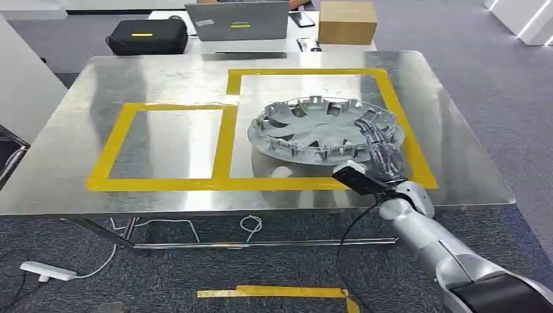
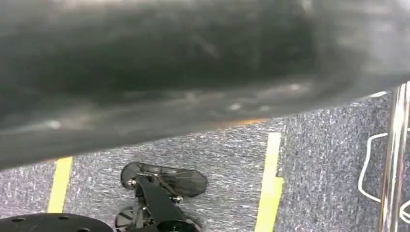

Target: Take the parts from the cabinet and place them on the table.

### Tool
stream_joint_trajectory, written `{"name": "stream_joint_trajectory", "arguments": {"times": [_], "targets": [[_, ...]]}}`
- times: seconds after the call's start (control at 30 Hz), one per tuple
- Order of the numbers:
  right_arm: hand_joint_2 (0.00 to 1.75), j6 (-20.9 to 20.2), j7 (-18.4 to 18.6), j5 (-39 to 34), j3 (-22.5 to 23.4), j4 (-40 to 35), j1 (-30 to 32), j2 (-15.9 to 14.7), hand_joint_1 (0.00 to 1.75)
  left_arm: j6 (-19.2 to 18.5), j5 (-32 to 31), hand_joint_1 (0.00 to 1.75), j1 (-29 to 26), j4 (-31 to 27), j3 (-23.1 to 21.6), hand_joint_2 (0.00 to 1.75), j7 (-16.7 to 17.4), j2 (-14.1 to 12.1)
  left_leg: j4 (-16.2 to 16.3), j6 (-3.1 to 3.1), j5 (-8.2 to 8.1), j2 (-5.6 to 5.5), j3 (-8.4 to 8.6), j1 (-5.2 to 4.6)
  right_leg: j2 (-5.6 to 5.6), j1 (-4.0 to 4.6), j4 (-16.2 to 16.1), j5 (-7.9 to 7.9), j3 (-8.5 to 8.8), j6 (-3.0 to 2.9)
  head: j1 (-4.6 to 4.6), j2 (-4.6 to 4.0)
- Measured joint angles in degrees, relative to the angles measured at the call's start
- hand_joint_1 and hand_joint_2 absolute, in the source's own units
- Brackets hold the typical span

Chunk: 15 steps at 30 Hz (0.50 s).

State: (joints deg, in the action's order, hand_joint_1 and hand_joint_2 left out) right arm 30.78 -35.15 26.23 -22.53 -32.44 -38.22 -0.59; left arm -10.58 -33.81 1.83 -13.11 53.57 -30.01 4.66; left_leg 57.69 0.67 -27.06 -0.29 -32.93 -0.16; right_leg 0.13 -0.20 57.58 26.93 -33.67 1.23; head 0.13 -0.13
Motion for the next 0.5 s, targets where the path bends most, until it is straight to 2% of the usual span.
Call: {"name": "stream_joint_trajectory", "arguments": {"times": [0.07, 0.1, 0.17, 0.23, 0.4, 0.5], "targets": [[1.75, -1.08, 0.71, -0.11, 0.0, -1.52, -0.12, -0.02, 0.0, -0.04, -0.48, 0.0, 0.34, 0.0, -0.02, 0.0, 0.28, 0.07, 0.0, 0.0, 0.0, 0.0, 0.0, 0.0, 0.0, 0.0, 0.0, 0.0, 0.0, 0.0, 0.0, 0.0], [1.75, -3.11, 1.95, -0.04, -0.02, -2.1, -0.51, -0.02, 0.0, -0.09, -0.59, 0.0, 0.51, 0.02, -0.07, 0.0, 0.44, 0.11, 0.0, 0.0, 0.0, 0.0, 0.0, 0.0, 0.03, 0.0, 0.0, 0.0, 0.0, 0.0, 0.0, 0.0], [1.75, -10.56, 5.17, -0.57, -0.61, -2.44, -1.93, -0.02, 0.0, -0.39, -1.01, 0.0, 0.99, 0.02, -0.17, 0.0, 0.57, 0.2, 0.0, 0.0, 0.0, 0.01, 0.0, 0.0, 0.05, 0.0, 0.0, 0.0, -0.01, 0.0, 0.0, 0.0], [1.75, -13.62, 5.99, -1.18, -0.92, -2.49, -2.95, 0.0, 0.0, -0.5, -1.03, 0.0, 1.4, 0.02, -0.22, 0.0, 0.59, 0.31, 0.0, 0.0, 0.01, 0.0, 0.0, 0.0, 0.01, 0.0, 0.0, -0.01, 0.0, 0.0, 0.0, 0.0], [1.75, -10.32, 4.48, -3.58, -1.07, -4.89, -3.49, 0.33, 0.0, -0.72, -1.07, 0.0, 1.65, 0.0, -0.24, 0.0, 0.59, 0.68, 0.0, 0.01, 0.04, -0.02, 0.0, 0.0, -0.03, 0.0, 0.01, -0.01, 0.0, 0.0, 0.02, 0.0], [1.75, -11.84, 5.74, -2.3, -1.2, -6.58, -3.85, 0.31, 0.0, -0.72, -1.11, 0.0, 2.02, 0.02, -0.26, 0.0, 0.7, 0.81, 0.0, 0.01, 0.03, -0.01, 0.0, 0.0, 0.02, 0.0, 0.01, 0.0, -0.01, 0.0, 0.0, 0.0]]}}
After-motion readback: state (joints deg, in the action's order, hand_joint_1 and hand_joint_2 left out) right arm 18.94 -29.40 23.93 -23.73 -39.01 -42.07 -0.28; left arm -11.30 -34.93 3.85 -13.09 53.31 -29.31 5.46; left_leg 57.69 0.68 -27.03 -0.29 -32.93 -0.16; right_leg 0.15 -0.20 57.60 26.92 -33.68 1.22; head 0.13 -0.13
